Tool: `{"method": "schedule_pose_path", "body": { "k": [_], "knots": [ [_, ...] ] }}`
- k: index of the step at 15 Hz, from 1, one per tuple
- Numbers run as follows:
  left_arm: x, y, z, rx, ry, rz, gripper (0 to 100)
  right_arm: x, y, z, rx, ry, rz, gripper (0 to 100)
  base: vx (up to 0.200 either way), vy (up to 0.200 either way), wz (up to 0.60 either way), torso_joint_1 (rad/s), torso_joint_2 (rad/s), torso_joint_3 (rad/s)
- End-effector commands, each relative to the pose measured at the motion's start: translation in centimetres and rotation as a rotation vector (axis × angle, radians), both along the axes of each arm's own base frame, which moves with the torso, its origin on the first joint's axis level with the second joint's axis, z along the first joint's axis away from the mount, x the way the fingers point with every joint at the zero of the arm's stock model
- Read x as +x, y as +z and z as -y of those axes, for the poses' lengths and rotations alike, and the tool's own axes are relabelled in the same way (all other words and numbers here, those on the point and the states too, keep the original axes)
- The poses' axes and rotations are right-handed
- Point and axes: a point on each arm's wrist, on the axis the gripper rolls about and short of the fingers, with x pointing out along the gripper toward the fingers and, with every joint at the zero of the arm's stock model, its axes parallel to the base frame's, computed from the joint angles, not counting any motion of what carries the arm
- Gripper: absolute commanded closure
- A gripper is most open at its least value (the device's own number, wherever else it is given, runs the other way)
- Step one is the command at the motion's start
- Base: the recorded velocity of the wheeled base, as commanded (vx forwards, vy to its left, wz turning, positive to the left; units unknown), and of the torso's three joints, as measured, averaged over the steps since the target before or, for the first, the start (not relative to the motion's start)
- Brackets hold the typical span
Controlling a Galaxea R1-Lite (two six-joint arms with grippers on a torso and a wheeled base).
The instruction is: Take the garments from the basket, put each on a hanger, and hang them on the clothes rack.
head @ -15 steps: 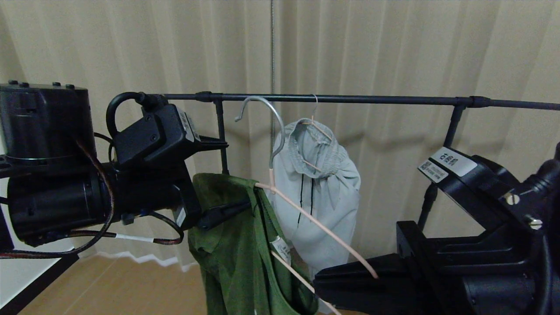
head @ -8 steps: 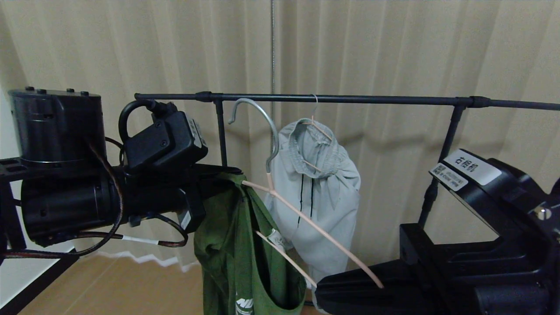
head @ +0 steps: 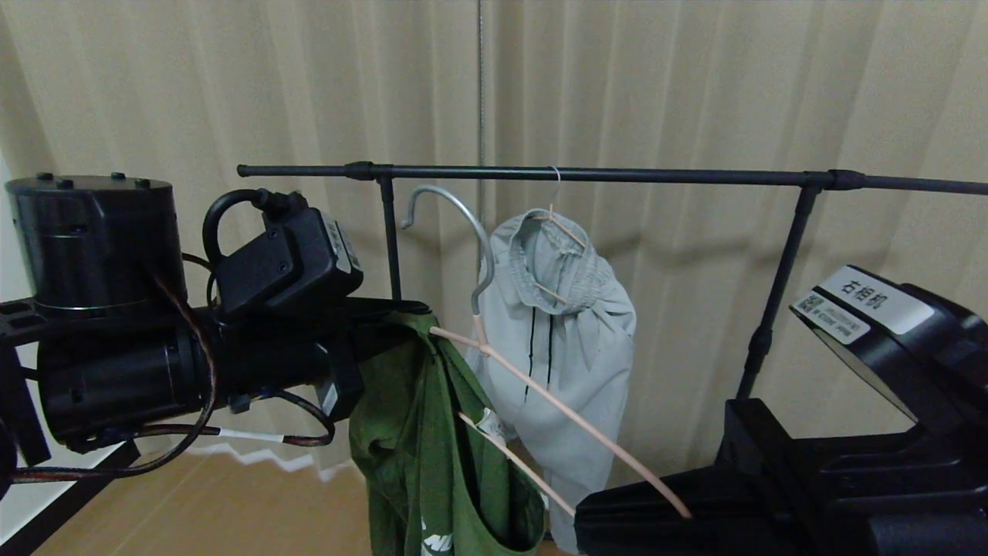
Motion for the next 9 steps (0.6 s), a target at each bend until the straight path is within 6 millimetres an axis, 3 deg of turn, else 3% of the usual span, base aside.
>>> {"method": "schedule_pose_path", "body": {
  "k": [1,5,9],
  "knots": [
    [-0.1,-0.3,-0.1,-0.003,0.023,-0.017,100,-0.1,-0.1,0.3,-0.005,-0.005,0.014,0,0.0,0.0,0.0,0.0,0.0,0.0],
    [0.3,-0.6,-0.2,0.046,0.206,0.001,100,3.0,-0.9,2.0,-0.114,-0.189,0.243,0,0.0,0.0,0.0,0.0,0.0,0.0],
    [0.9,-1.0,-0.6,0.131,0.487,0.024,100,3.8,-1.0,2.7,-0.155,-0.283,0.276,0,0.0,0.0,0.0,0.0,0.0,0.0]
  ]
}}
